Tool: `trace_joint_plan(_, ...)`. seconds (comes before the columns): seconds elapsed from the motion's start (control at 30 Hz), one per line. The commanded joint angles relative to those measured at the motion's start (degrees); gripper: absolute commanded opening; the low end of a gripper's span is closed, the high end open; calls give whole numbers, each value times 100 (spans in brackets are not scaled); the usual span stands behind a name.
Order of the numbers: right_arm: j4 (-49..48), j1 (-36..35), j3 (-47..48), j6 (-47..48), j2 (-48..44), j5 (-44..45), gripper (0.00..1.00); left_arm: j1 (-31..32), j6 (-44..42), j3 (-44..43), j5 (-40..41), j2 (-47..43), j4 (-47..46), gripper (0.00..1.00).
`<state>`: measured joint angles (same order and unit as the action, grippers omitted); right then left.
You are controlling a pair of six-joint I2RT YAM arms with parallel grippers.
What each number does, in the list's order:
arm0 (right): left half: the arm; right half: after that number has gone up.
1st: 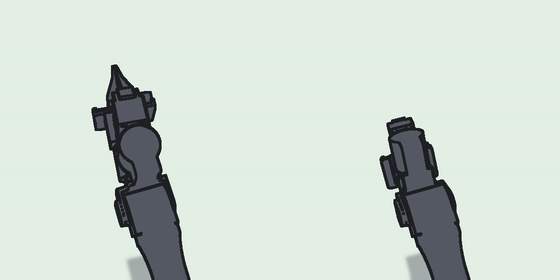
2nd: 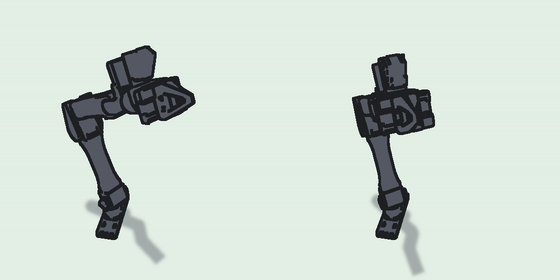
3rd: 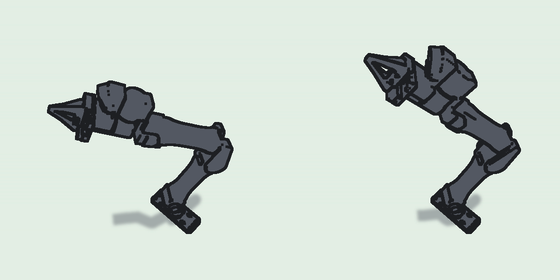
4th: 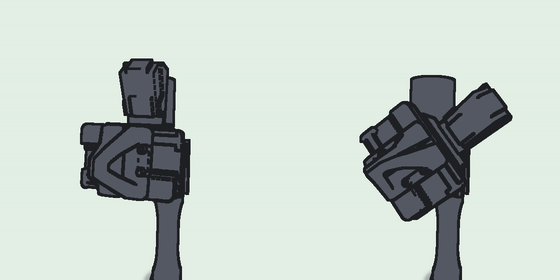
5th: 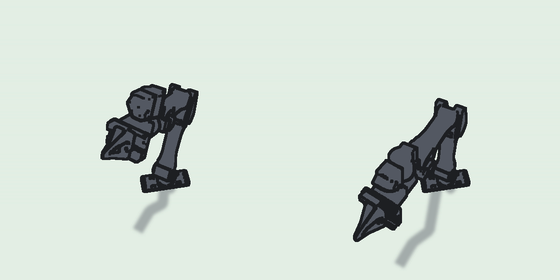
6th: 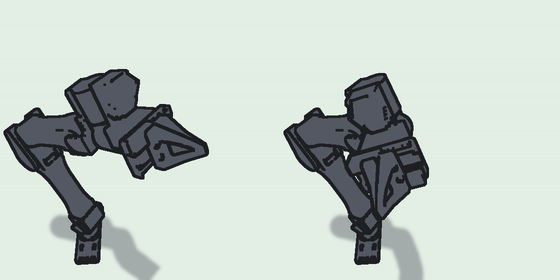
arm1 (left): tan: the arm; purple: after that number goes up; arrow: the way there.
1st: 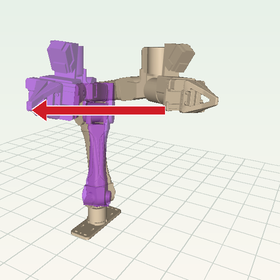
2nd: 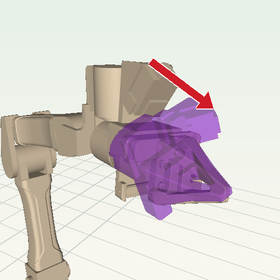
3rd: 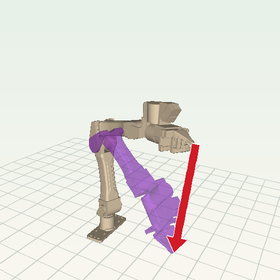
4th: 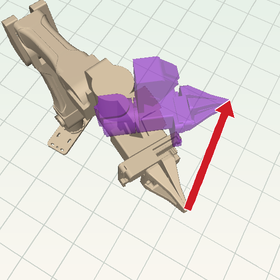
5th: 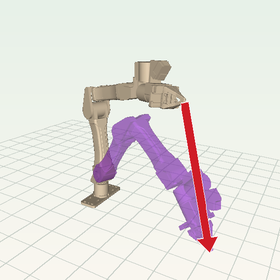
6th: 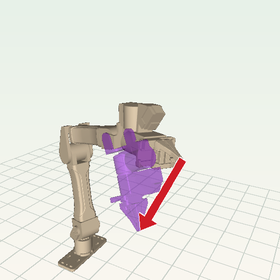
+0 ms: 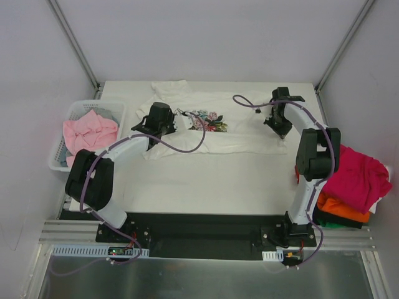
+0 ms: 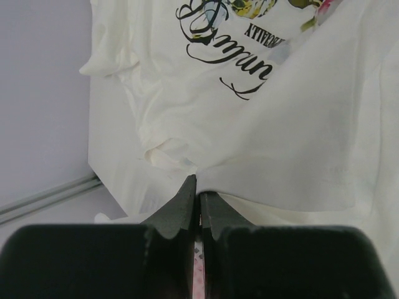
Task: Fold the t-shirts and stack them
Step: Fold the tshirt
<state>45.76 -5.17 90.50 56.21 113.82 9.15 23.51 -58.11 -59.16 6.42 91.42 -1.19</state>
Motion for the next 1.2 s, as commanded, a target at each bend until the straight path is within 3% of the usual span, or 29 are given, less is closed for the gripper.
trace_joint_plan(0.0, -207, -19, 240, -22, 88, 201, 1, -118, -113, -421, 35, 218, -180, 0)
trace_joint_plan(0.67, -383, -230, 793, -66, 254, 307, 1, -171, -711, -342, 553, 561, -276, 1)
trace_joint_plan(0.77, -392, -239, 829, -57, 360, 360, 2, -171, -755, -404, 598, 667, -276, 6)
trace_joint_plan(0.83, -392, -248, 794, -40, 404, 368, 4, -171, -755, -439, 580, 711, -276, 16)
trace_joint_plan(1.0, -454, -248, 724, -22, 413, 404, 8, -171, -737, -518, 668, 895, -276, 26)
trace_joint_plan(1.03, -462, -248, 706, -13, 413, 404, 10, -180, -728, -527, 659, 913, -276, 32)
trace_joint_plan(1.17, -506, -265, 636, -31, 360, 386, 20, -171, -658, -571, 694, 966, -276, 35)
